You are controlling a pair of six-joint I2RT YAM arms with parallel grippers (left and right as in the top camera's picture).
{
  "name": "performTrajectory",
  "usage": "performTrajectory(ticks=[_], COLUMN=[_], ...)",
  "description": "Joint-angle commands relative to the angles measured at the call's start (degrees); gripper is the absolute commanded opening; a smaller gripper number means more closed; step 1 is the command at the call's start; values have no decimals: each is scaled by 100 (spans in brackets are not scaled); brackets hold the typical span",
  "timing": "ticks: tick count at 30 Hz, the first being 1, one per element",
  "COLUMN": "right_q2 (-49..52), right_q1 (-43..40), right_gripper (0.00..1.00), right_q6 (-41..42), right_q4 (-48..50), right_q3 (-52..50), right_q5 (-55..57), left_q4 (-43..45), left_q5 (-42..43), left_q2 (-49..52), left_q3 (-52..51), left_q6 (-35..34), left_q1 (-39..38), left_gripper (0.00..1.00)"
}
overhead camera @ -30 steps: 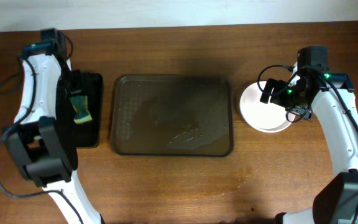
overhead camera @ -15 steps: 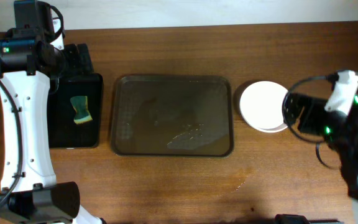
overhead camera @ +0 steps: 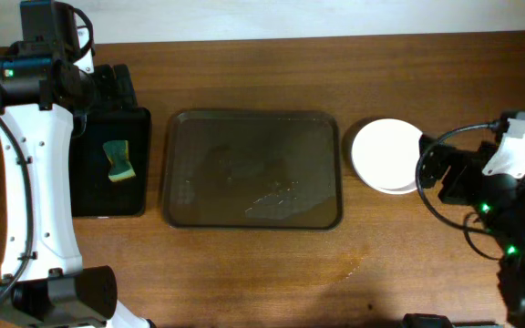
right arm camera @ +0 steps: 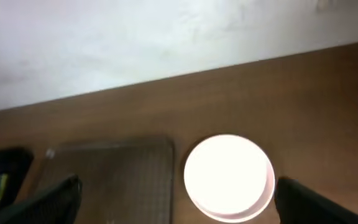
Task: Clean dirty plates on tray and stack at the side
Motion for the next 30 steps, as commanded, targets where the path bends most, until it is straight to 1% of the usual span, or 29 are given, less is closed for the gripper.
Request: performTrajectory(ticks=[1,3,6,9,12,15,21,23,25,30], right_q2=[-903,-1491,-2741,-3713,-4446,-4839,-4859,-4859,-4859,-4841], right_q1=[96,282,682,728,721,715,717,717,717,717], right_gripper=[98,98,98,98,98,98,98,98,98,98], right_q6=[-66,-63,-63,-61,-61,-63,-61,-61,-59,-61], right_q4=[1093,1849,3187,3982,4448,4664,5136,4957,4546,4597], right_q3=[-1401,-2308,-4146,-5412,-6225,-6627,-7239,-7235,-7235,-7235], right_q5=[72,155,339,310,313,328,485,481,446,446], left_q4=[0,0,0,0,0,0,2,2,2,2], left_q5=[44,44,44,44,44,44,44,44,44,44], left_q2=[31,31,28,31,31,31,31,31,31,31], left_q3=[-28,-28,-28,-28,-28,-28,-28,-28,-28,-28], left_q6=[-70,-70,-70,-70,-70,-70,-70,-70,-70,-70], left_q1=[20,20,20,20,20,20,20,20,22,20], left_gripper=[99,99,99,99,99,99,99,99,99,99])
